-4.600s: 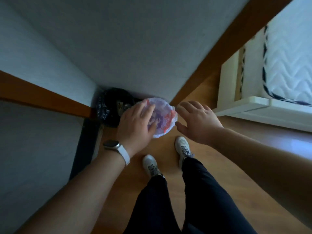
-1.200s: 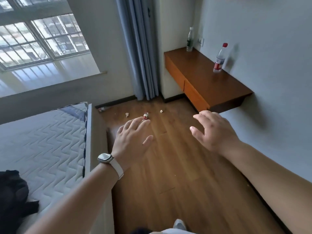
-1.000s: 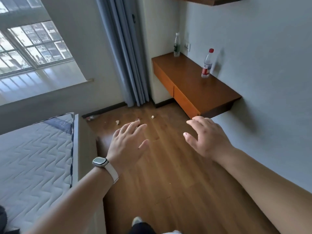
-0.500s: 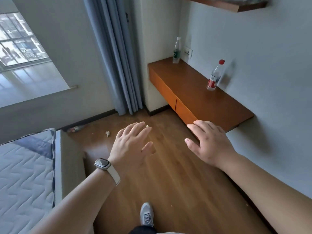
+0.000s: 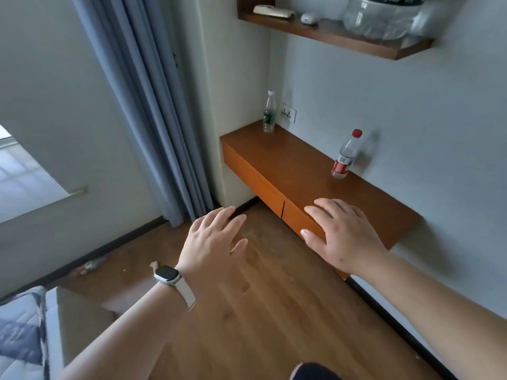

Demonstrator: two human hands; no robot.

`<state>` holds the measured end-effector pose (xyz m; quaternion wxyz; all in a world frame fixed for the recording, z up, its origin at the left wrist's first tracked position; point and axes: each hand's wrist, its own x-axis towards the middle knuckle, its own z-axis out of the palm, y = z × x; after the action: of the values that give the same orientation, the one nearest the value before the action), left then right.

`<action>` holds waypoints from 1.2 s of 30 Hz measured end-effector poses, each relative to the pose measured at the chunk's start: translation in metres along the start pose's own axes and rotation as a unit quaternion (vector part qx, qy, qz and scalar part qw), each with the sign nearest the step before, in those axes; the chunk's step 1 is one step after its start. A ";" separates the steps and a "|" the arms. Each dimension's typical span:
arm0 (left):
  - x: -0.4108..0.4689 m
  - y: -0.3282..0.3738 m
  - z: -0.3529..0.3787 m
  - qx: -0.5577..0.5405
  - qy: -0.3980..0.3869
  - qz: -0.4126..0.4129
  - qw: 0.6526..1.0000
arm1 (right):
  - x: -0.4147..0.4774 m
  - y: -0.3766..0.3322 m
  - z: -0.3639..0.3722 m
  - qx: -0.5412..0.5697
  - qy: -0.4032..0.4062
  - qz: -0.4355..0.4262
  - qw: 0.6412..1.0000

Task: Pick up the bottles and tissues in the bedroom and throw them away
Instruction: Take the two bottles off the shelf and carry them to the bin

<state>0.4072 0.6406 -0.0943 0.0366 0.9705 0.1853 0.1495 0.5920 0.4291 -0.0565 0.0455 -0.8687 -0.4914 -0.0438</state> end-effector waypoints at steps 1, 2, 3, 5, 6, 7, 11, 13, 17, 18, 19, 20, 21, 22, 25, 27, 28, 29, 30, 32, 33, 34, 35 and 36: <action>0.010 -0.004 0.005 -0.007 -0.005 -0.005 1.000 | 0.008 0.004 0.004 0.006 -0.003 0.011 1.000; 0.020 -0.007 0.010 -0.014 -0.012 -0.011 1.000 | 0.015 0.008 0.010 0.011 -0.005 0.018 1.000; 0.030 -0.010 0.016 -0.018 -0.016 -0.012 1.000 | 0.021 0.012 0.016 0.010 -0.008 0.019 1.000; 0.053 -0.014 0.027 -0.014 -0.025 0.002 1.000 | 0.035 0.021 0.029 0.002 -0.018 0.013 1.000; 0.066 -0.015 0.033 -0.012 -0.034 0.008 0.999 | 0.044 0.027 0.036 0.001 -0.024 0.013 1.000; 0.079 -0.017 0.039 -0.011 -0.044 0.013 0.999 | 0.054 0.033 0.042 0.003 -0.029 0.015 0.999; 0.137 -0.023 0.059 0.006 -0.069 0.011 0.998 | 0.109 0.062 0.064 0.030 -0.037 0.025 0.999; 0.170 -0.026 0.067 0.011 -0.076 0.009 0.997 | 0.138 0.080 0.073 0.045 -0.038 0.035 0.998; 0.241 -0.029 0.082 0.017 -0.104 0.009 0.994 | 0.186 0.122 0.081 0.061 -0.040 0.070 0.995; 0.259 -0.028 0.086 0.016 -0.107 0.010 0.994 | 0.196 0.133 0.082 0.063 -0.041 0.077 0.994; 0.277 -0.026 0.090 0.012 -0.110 0.012 0.994 | 0.205 0.145 0.083 0.064 -0.043 0.083 0.994; 0.294 -0.023 0.095 0.006 -0.115 0.014 0.993 | 0.213 0.157 0.084 0.063 -0.043 0.092 0.993; 0.309 -0.020 0.100 -0.001 -0.117 0.016 0.993 | 0.219 0.168 0.085 0.059 -0.041 0.103 0.992; 0.324 -0.015 0.105 -0.008 -0.116 0.020 0.993 | 0.225 0.179 0.087 0.056 -0.036 0.115 0.991; 0.360 -0.003 0.120 -0.027 -0.131 0.026 0.991 | 0.235 0.206 0.093 0.057 -0.019 0.168 0.984; 0.378 0.004 0.129 -0.037 -0.144 0.031 0.988 | 0.236 0.218 0.098 0.069 -0.003 0.215 0.974; 0.386 0.006 0.133 -0.038 -0.149 0.036 0.987 | 0.237 0.223 0.102 0.078 0.008 0.239 0.968; 0.394 0.007 0.137 -0.037 -0.152 0.042 0.987 | 0.238 0.229 0.106 0.086 0.021 0.263 0.961; 0.403 0.007 0.141 -0.039 -0.155 0.047 0.986 | 0.240 0.234 0.110 0.096 0.035 0.286 0.953; 0.422 0.005 0.148 -0.043 -0.159 0.059 0.984 | 0.247 0.245 0.120 0.125 0.053 0.335 0.933; 0.430 0.003 0.151 -0.046 -0.161 0.066 0.984 | 0.251 0.249 0.123 0.144 0.063 0.358 0.920; 0.438 0.002 0.155 -0.049 -0.164 0.071 0.983 | 0.256 0.253 0.125 0.170 0.078 0.378 0.907; 0.445 0.001 0.158 -0.055 -0.167 0.075 0.982 | 0.260 0.258 0.129 0.199 0.092 0.397 0.891; 0.452 -0.001 0.162 -0.062 -0.170 0.076 0.981 | 0.266 0.261 0.131 0.224 0.107 0.412 0.877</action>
<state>0.8572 0.8063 -0.1241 0.1159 0.9889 0.0924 -0.0041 0.9568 0.5373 -0.1640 0.3049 -0.9492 -0.0776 -0.0029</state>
